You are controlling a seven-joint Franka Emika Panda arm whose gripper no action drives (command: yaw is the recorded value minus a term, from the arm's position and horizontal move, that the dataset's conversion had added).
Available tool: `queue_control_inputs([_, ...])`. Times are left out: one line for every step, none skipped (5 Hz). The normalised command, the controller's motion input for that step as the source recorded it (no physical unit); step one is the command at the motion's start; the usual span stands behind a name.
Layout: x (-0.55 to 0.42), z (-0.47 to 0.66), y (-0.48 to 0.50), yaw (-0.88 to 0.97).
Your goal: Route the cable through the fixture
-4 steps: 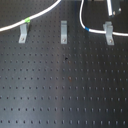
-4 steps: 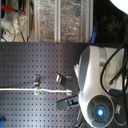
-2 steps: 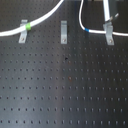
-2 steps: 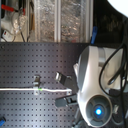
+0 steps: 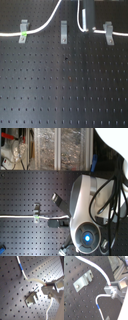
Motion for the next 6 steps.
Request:
queue_control_inputs([-0.201,0.19,0.114,0.67])
queue_control_inputs([-0.181,0.28,0.214,0.61])
queue_control_inputs([-0.162,0.32,0.282,0.6])
queue_control_inputs([-0.124,0.31,0.303,0.54])
queue_control_inputs([0.001,0.12,0.001,0.0])
queue_control_inputs([-0.472,0.46,0.109,0.0])
